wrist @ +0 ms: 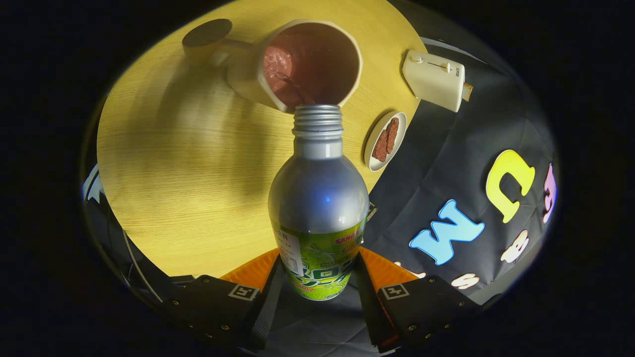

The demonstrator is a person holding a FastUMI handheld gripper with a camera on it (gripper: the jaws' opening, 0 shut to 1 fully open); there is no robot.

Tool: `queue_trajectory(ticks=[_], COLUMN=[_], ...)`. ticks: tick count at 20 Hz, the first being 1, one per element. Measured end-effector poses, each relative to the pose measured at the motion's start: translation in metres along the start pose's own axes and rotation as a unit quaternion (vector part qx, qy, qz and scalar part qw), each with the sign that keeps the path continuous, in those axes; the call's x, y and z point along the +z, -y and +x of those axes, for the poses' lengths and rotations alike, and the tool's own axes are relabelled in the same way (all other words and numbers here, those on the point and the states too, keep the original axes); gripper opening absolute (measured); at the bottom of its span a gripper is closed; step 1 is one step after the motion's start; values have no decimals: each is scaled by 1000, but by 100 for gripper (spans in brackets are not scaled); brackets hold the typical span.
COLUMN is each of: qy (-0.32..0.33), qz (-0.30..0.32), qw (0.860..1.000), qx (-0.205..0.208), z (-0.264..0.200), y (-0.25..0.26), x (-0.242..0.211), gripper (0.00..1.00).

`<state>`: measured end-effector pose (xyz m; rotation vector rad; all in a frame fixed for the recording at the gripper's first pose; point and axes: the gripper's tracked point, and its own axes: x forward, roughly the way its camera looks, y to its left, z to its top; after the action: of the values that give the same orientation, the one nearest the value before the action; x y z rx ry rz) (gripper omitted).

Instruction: Take the bottle from table, then pour the juice into the cup, finally place the bottle on the coaster

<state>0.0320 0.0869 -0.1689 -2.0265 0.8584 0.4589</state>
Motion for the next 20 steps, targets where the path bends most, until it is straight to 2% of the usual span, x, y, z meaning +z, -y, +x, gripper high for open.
queue_trajectory(ticks=[10,20], qy=[-19,-28], qz=[-18,-49], qw=[1000,998], qx=[9,2], z=[-3,-8], y=[1,14], x=[-9,-8], gripper=[74,74])
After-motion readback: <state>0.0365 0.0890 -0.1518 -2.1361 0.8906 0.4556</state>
